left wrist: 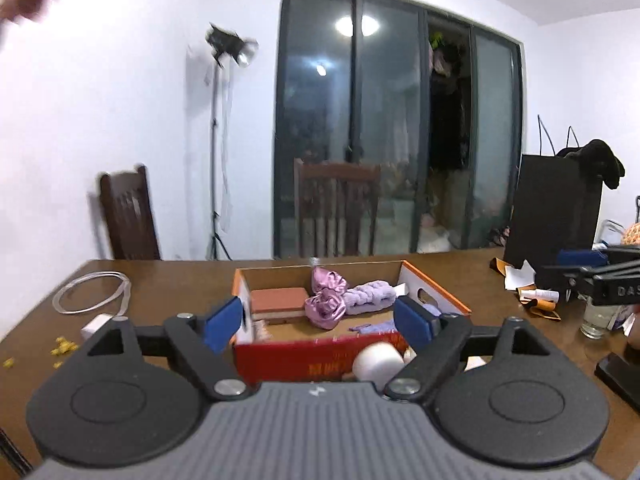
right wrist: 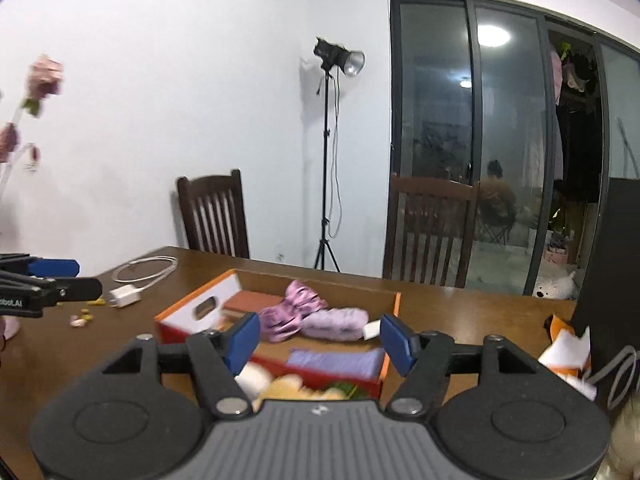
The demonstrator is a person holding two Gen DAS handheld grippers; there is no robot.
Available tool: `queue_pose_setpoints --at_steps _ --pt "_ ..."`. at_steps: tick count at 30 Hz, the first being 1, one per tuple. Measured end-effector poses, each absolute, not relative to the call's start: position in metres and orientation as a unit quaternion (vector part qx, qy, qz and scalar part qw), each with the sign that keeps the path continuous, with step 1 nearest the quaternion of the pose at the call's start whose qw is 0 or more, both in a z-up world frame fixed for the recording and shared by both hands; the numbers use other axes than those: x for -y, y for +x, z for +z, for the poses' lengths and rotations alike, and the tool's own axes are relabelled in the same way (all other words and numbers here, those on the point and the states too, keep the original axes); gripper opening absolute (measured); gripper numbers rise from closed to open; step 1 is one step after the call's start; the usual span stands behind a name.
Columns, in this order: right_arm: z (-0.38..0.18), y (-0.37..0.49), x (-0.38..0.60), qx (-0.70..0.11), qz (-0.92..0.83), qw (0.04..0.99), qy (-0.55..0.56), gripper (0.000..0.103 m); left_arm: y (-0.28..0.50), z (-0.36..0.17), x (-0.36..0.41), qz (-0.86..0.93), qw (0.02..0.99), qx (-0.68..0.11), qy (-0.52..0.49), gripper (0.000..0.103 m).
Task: Organize soft objects
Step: 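Move both grippers back toward the blue tissue pack on the table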
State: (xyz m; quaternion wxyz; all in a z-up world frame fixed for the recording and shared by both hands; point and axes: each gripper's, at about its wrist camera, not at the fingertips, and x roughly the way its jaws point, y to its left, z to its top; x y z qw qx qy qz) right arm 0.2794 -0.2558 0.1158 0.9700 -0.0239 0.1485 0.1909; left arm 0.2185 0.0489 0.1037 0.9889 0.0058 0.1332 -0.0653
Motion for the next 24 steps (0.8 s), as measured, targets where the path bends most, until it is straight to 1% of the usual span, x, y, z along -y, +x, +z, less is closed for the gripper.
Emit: queue_pose_setpoints --at_steps 3,5,10,11,12,14,18,22,24 --pt "0.096 0.238 0.259 -0.143 0.195 0.97 -0.008 0.073 0.173 0.08 -0.043 -0.037 0.992 -0.12 0.004 0.09" --pt "0.08 0.213 0.259 -0.14 0.193 0.971 -0.011 0.073 0.147 0.066 -0.041 -0.021 0.993 -0.118 0.005 0.09" --pt "0.043 0.163 0.256 -0.153 0.207 0.966 -0.012 0.073 0.087 0.043 -0.04 0.029 0.995 -0.093 0.014 0.101" --pt "0.037 0.152 0.257 -0.151 0.211 0.966 -0.009 0.074 0.077 0.04 -0.043 0.03 0.996 -0.088 0.012 0.102" --pt "0.031 0.142 0.259 -0.15 0.212 0.966 -0.002 0.079 0.073 0.037 -0.044 0.032 0.995 -0.091 0.007 0.102" --pt "0.02 0.127 0.262 -0.152 0.212 0.965 0.011 0.081 0.077 0.033 -0.044 0.031 0.994 -0.104 -0.006 0.102" --pt "0.002 0.12 0.269 -0.168 0.19 0.967 0.037 0.081 0.087 0.023 -0.044 0.026 0.993 -0.117 -0.015 0.102" --pt "-0.004 0.129 0.274 -0.171 0.183 0.967 0.052 0.081 0.103 0.006 -0.039 0.009 0.988 -0.15 -0.03 0.102" --pt "-0.007 0.141 0.274 -0.177 0.178 0.966 0.059 0.078 0.114 -0.002 -0.036 0.003 0.985 -0.168 -0.03 0.102"
